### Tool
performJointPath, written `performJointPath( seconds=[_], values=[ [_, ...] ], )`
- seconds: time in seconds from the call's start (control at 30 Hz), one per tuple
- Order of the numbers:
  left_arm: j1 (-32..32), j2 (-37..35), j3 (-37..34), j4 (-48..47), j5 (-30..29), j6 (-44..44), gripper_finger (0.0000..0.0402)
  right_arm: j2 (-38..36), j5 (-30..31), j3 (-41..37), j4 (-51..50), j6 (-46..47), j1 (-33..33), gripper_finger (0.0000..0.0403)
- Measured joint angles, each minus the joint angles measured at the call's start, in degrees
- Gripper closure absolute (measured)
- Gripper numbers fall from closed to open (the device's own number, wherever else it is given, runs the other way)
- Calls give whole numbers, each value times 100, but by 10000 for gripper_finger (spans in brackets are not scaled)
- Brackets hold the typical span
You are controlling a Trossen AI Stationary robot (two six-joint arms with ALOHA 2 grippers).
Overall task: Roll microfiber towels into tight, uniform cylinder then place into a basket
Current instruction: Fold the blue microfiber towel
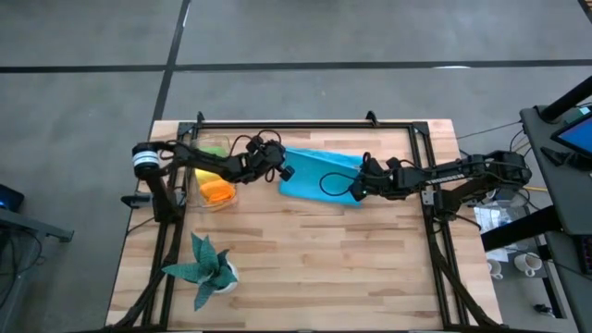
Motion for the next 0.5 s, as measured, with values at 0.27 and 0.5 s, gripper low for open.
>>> performJointPath(
  seconds=[0.27, 0.5],
  values=[
    [41, 46, 2, -249, -7, -1, 402, 0, 0, -136, 362, -72, -160, 394],
    [265, 235, -13, -149, -475, -7, 401, 3, 18, -257, 740, -306, -529, 394]
  ],
)
